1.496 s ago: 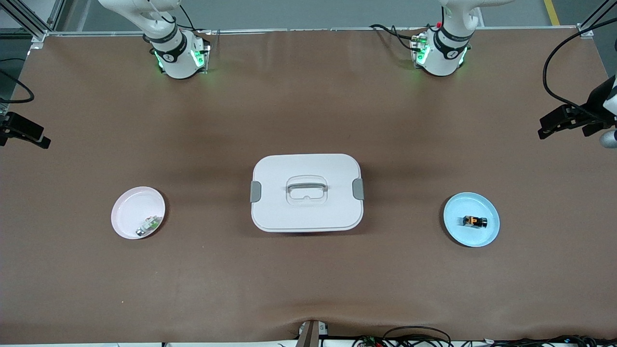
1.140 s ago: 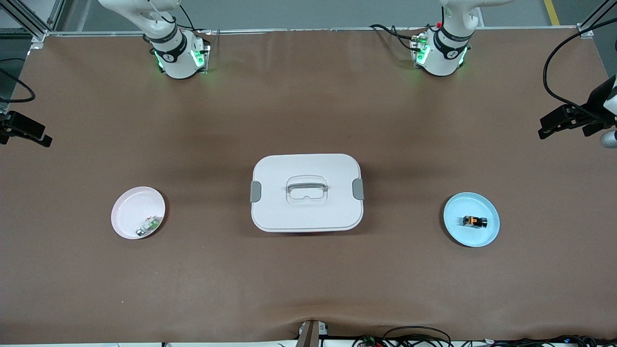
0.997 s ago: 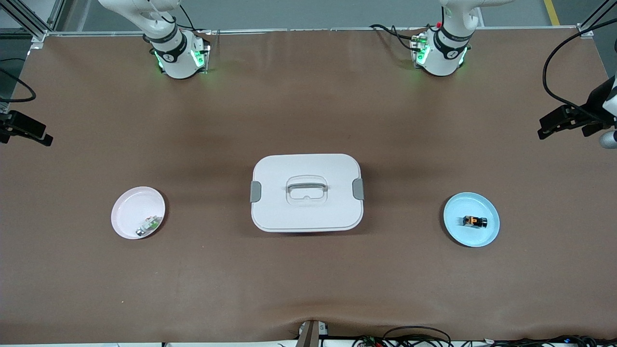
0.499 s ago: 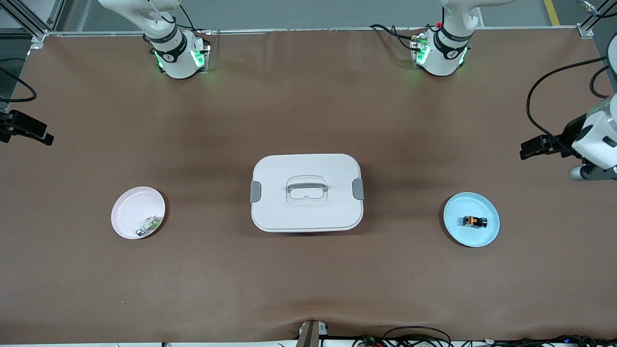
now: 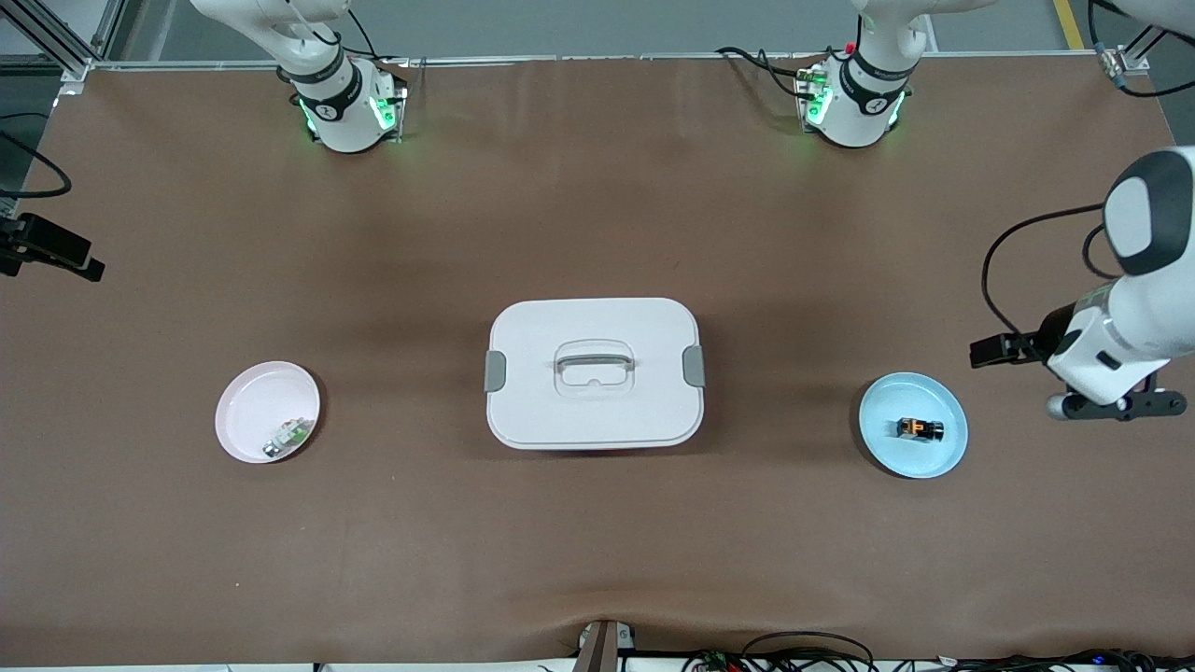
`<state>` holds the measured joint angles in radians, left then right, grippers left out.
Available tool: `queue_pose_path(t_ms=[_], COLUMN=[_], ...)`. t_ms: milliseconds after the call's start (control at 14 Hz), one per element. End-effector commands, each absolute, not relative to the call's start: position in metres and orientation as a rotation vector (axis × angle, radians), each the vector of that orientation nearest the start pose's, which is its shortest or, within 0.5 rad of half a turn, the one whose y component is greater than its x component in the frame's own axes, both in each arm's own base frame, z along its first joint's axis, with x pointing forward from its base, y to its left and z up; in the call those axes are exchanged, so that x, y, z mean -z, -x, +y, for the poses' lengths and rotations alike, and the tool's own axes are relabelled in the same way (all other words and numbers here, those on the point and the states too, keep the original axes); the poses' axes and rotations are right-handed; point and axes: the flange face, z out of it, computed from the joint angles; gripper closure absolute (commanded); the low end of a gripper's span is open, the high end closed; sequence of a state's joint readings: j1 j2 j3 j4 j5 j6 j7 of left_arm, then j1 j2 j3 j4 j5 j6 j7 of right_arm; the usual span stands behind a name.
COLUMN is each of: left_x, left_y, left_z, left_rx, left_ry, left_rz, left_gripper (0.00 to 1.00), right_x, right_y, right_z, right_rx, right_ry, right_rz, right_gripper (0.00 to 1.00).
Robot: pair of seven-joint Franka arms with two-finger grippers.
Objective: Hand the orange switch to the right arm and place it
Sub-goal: 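Move the left gripper down over the black-and-orange switch on the blue plate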
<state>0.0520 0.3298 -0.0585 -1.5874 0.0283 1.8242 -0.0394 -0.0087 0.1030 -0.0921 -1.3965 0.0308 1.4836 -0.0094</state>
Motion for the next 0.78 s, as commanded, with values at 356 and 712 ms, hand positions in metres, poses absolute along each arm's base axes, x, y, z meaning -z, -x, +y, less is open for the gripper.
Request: queue_pose_path(t_ms=[356, 712], left_x=[-0.362, -0.309], left_y=[-0.668, -0.676], left_z=[-0.002, -0.008], left_rx=[-0.082, -0.095], left_ry=[3.120, 3.054], left_rz=[-0.033, -0.009], left_gripper=[0.00, 0.00], right_x=[-0.646, -0.646], right_y=[-0.568, -0.568], right_z=[-0.053, -0.053], right_rx=[-0.005, -0.002], right_ry=[3.093, 3.093], right_rz=[0.136, 0.136], right_gripper=[0.00, 0.00])
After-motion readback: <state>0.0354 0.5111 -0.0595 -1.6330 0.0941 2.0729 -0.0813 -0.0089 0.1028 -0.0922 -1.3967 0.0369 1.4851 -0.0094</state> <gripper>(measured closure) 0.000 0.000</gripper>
